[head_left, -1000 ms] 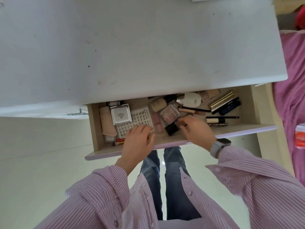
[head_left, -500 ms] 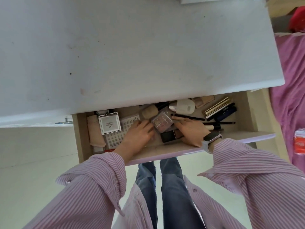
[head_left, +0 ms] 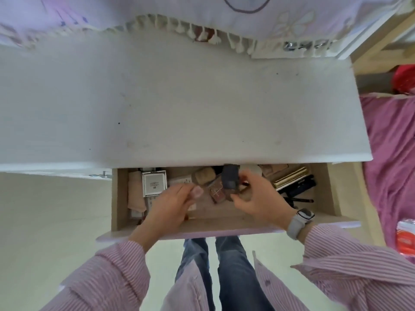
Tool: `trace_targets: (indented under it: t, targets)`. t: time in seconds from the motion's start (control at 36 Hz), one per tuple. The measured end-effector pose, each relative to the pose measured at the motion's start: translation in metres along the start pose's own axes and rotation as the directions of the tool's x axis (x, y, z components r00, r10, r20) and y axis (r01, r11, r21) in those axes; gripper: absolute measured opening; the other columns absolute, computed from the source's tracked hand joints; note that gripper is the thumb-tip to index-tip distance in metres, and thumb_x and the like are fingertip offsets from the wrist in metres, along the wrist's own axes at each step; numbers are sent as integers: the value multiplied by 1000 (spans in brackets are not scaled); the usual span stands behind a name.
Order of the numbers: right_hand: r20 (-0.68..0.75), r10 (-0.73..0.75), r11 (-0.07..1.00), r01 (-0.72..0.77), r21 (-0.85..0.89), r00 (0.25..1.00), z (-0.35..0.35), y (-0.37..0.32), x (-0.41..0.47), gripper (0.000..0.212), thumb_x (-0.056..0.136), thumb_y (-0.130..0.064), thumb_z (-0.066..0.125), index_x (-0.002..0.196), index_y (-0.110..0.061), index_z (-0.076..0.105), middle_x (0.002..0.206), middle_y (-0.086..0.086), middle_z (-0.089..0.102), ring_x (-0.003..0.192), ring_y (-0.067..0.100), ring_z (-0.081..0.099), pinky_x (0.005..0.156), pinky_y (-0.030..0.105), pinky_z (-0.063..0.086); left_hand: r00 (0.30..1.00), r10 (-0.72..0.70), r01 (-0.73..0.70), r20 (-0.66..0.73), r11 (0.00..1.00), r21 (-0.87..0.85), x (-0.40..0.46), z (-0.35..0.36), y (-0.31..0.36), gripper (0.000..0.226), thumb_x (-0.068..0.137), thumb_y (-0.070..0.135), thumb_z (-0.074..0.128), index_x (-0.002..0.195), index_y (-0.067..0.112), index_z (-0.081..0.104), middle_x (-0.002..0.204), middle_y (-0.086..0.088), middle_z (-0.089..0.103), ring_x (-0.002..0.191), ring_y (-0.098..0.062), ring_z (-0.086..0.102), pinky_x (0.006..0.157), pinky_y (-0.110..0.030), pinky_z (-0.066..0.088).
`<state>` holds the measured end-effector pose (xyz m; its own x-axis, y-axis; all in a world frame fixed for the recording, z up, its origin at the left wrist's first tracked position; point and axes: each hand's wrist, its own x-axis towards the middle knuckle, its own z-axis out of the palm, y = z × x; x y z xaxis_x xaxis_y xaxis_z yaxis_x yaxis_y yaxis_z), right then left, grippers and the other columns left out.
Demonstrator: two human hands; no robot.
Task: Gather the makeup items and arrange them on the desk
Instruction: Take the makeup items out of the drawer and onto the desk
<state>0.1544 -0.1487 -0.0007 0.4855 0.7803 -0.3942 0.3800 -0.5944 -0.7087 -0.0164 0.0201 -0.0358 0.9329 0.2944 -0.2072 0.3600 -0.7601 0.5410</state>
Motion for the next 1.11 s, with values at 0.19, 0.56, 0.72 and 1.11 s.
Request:
trace_targets:
  t: [0.19,0.56,0.72,1.11]
  targets:
    - [-109,-125,966,146,214,986,-12,-75,55,36,81,-18,67,111,-12,49,105,-4,58,85,8,61,80,27,53,851,-282,115,-442,923,-368,-1,-73,-12,8,96,20,48,90,25,48,86,5,61,81,-9,61,71,-22,48]
    - [-303,-13,924,127,361,953,45,-193,202,24,83,-28,63,95,-15,47,108,8,55,94,22,59,87,39,49,666,-553,161,-500,761,-628,94,-174,-127,18,96,31,50,109,21,57,95,13,60,86,3,57,67,1,41]
    - [-396,-2,922,155,355,918,52,-228,265,17,85,-21,60,94,-21,46,113,8,55,99,21,56,86,31,47,733,-482,118,-480,785,-608,137,-202,-166,11,94,20,55,104,22,55,94,23,56,86,11,55,71,-1,42]
    - [-495,-1,966,129,224,869,37,-210,253,41,90,-11,55,129,-9,45,128,6,45,104,10,49,87,22,48,736,-541,187,-407,741,-645,147,-202,-168,60,89,26,61,141,21,32,135,7,45,107,-5,50,90,-22,43]
